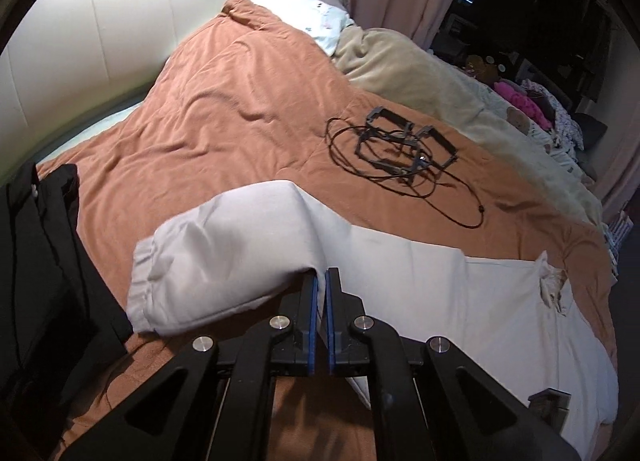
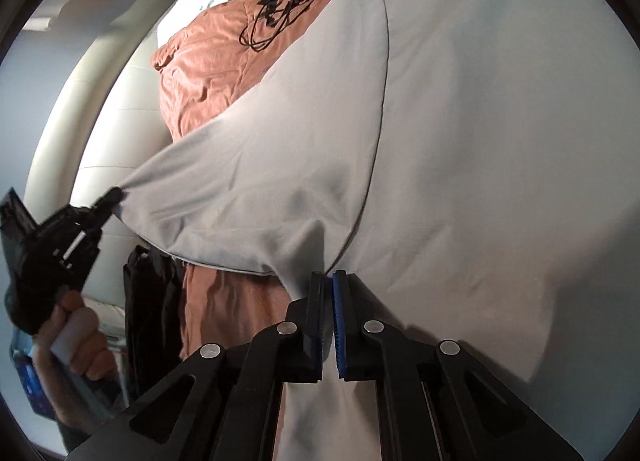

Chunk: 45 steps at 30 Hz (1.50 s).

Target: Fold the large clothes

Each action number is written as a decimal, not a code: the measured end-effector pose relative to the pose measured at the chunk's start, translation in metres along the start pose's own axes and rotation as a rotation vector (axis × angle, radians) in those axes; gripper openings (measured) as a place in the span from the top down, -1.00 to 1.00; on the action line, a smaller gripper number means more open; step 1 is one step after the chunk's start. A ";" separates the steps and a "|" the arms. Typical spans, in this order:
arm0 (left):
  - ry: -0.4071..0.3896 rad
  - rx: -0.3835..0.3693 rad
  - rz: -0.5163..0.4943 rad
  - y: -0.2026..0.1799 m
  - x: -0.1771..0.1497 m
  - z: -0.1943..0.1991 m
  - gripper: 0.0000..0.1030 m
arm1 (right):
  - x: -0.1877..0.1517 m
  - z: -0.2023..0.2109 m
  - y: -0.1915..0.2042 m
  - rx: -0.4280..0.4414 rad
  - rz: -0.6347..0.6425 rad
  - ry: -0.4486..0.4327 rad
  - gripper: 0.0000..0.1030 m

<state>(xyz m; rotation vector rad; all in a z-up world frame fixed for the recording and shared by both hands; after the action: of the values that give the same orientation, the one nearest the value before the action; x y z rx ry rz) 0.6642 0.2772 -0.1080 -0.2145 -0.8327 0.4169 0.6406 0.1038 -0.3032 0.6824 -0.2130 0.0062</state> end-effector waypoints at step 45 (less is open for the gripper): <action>0.319 -0.494 -0.312 -0.231 -0.126 0.052 -0.60 | -0.040 0.276 -0.144 -0.119 -0.260 -0.466 -0.39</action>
<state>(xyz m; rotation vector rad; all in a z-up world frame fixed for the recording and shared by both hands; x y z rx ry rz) 0.6133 0.0154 -0.0785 -0.5836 -0.6276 -0.1228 0.5595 -0.1785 -0.1931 0.5815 -0.5662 -0.4152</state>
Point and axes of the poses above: each gripper's, at about its wrist camera, not at the fingertips, and z roughly against the way its jaws point, y to its left, x to its top, the point moved 3 cm from there along -z, roughly the way its jaws point, and after that the axes turned 7 degrees about -x, right-handed, at the moved point
